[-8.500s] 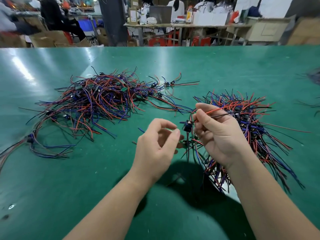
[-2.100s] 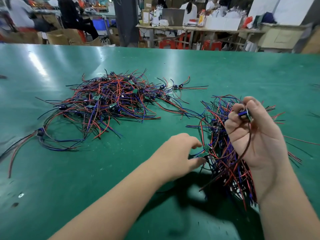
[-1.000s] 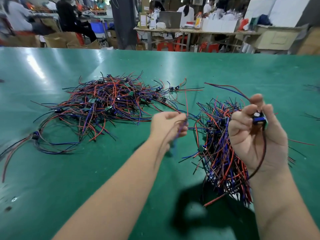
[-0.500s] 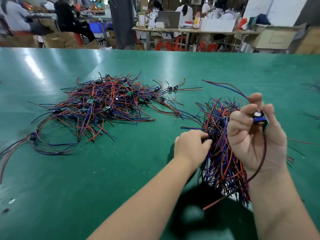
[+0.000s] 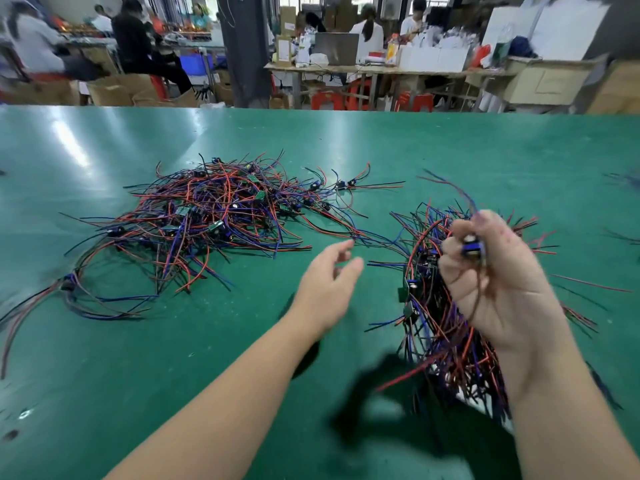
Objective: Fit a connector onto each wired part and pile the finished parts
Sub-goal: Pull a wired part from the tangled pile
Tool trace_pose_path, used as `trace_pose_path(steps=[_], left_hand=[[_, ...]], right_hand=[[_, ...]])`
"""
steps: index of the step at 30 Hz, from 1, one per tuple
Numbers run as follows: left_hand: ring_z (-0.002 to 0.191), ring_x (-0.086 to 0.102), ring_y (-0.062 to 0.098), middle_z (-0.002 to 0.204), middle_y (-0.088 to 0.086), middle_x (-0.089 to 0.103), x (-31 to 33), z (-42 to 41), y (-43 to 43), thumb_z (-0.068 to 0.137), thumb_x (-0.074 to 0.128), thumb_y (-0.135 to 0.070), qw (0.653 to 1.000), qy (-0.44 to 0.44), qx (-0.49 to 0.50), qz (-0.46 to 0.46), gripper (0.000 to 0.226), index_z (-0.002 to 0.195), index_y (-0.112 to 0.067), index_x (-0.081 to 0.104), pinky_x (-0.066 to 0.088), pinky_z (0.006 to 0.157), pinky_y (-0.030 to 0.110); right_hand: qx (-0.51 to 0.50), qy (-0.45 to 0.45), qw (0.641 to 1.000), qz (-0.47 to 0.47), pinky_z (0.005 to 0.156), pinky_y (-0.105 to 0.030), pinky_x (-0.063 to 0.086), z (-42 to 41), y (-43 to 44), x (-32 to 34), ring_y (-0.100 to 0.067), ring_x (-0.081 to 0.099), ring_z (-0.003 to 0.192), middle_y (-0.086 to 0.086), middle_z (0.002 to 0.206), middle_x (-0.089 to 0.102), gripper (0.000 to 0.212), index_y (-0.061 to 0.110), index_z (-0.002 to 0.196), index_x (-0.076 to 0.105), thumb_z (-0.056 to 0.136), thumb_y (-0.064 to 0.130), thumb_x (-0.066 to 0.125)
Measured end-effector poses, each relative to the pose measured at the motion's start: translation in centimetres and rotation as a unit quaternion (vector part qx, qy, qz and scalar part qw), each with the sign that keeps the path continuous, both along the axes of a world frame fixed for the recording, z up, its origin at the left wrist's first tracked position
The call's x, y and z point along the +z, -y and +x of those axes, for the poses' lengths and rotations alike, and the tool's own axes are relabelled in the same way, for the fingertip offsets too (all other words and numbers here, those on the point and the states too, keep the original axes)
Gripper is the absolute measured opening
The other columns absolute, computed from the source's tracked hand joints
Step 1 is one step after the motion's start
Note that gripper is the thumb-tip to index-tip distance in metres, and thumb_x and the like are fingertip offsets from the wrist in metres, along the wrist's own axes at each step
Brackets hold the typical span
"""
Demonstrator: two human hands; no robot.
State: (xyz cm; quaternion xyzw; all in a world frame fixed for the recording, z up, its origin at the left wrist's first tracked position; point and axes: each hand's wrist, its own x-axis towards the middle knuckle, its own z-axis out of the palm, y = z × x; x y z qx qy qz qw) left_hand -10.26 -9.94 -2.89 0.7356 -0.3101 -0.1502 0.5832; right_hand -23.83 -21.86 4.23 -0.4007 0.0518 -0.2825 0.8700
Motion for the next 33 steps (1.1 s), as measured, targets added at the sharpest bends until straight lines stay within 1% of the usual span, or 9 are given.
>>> trace_pose_path(steps=[2, 5, 13, 17, 21, 23, 26, 28, 33], left_hand=[[0.073, 0.063, 0.012, 0.085, 0.004, 0.071, 0.8, 0.6, -1.1, 0.099, 0.048, -0.026, 0.994, -0.101, 0.028, -0.034, 0.017, 0.099, -0.021, 0.064, 0.05, 0.076, 0.029], [0.052, 0.063, 0.015, 0.062, 0.004, 0.069, 2.0, -0.1, -2.6, 0.093, 0.051, -0.044, 0.978, -0.184, -0.057, -0.083, 0.038, 0.082, -0.013, 0.07, 0.052, 0.054, 0.024], [0.05, 0.063, 0.012, 0.069, 0.006, 0.072, 2.8, -3.1, -3.9, 0.065, 0.073, -0.029, 0.964, -0.216, -0.079, -0.135, 0.023, 0.074, -0.009, 0.073, 0.054, 0.052, 0.022], [0.044, 0.057, 0.008, 0.064, 0.004, 0.066, 3.2, -2.7, -4.1, 0.066, 0.065, -0.042, 0.915, -0.369, -0.08, -0.145, 0.037, 0.079, -0.008, 0.068, 0.049, 0.045, 0.019], [0.058, 0.067, 0.009, 0.07, 0.004, 0.071, 3.2, -2.0, -4.7, 0.071, 0.067, -0.027, 0.873, -0.451, -0.14, -0.125, 0.022, 0.077, -0.007, 0.075, 0.054, 0.052, 0.019], [0.063, 0.068, 0.01, 0.076, 0.005, 0.072, 3.0, -2.1, -4.7, 0.069, 0.071, -0.019, 0.877, -0.438, -0.141, -0.138, 0.016, 0.079, -0.008, 0.076, 0.055, 0.056, 0.021], [0.059, 0.061, 0.007, 0.078, 0.004, 0.066, 2.1, -2.2, -4.6, 0.065, 0.081, -0.014, 0.966, -0.242, -0.051, -0.076, 0.023, 0.086, -0.01, 0.073, 0.054, 0.056, 0.021], [0.062, 0.062, 0.008, 0.081, 0.005, 0.066, 1.9, -2.3, -4.5, 0.065, 0.082, -0.025, 0.983, -0.173, -0.026, -0.054, 0.031, 0.089, -0.011, 0.069, 0.054, 0.057, 0.022], [0.076, 0.071, 0.014, 0.091, 0.003, 0.074, 2.9, -2.1, -5.0, 0.073, 0.065, -0.043, 0.934, -0.314, -0.17, -0.02, 0.033, 0.088, -0.015, 0.073, 0.052, 0.053, 0.02]], right_hand=[[0.044, -0.01, 0.997, -0.065, 0.05, -0.014, 0.052, 0.4, -1.8, -0.4, -0.01, 0.064, 0.055, -0.006, 0.073, 0.071, 0.046, 0.018, 0.078, 0.039, 0.062, 0.02, 0.082], [0.045, -0.061, 0.988, -0.133, 0.048, -0.012, 0.046, 1.5, -3.2, -1.6, -0.01, 0.068, 0.062, -0.004, 0.064, 0.07, 0.034, 0.017, 0.076, 0.04, 0.065, 0.011, 0.071], [-0.015, -0.168, 0.975, -0.144, 0.055, -0.018, 0.052, 3.2, -4.5, -3.0, -0.012, 0.067, 0.062, -0.009, 0.072, 0.073, 0.033, 0.005, 0.091, 0.063, 0.059, 0.009, 0.07], [0.005, -0.176, 0.976, -0.129, 0.061, -0.02, 0.051, 3.1, -4.3, -2.9, -0.014, 0.064, 0.064, -0.008, 0.078, 0.073, 0.019, 0.009, 0.083, 0.068, 0.065, 0.015, 0.066], [0.015, -0.175, 0.977, -0.122, 0.06, -0.016, 0.05, 3.0, -4.2, -3.0, -0.01, 0.061, 0.065, -0.005, 0.076, 0.071, 0.016, 0.01, 0.08, 0.071, 0.065, 0.014, 0.066], [0.016, -0.181, 0.976, -0.124, 0.059, -0.015, 0.05, 3.0, -4.3, -3.0, -0.01, 0.059, 0.063, -0.004, 0.07, 0.069, 0.014, 0.01, 0.075, 0.073, 0.064, 0.015, 0.068], [0.004, -0.21, 0.964, -0.163, 0.059, -0.015, 0.05, 2.9, -4.0, -3.2, -0.011, 0.056, 0.061, -0.003, 0.066, 0.068, 0.011, 0.012, 0.067, 0.076, 0.058, 0.018, 0.071], [-0.006, -0.217, 0.958, -0.186, 0.066, -0.019, 0.053, 2.9, -3.8, -3.4, -0.014, 0.059, 0.066, -0.005, 0.069, 0.07, 0.012, 0.014, 0.068, 0.077, 0.058, 0.017, 0.072], [-0.013, -0.202, 0.959, -0.198, 0.059, -0.017, 0.052, 2.8, -3.7, -3.4, -0.012, 0.066, 0.066, -0.006, 0.073, 0.073, 0.032, 0.012, 0.086, 0.072, 0.054, 0.017, 0.076]])
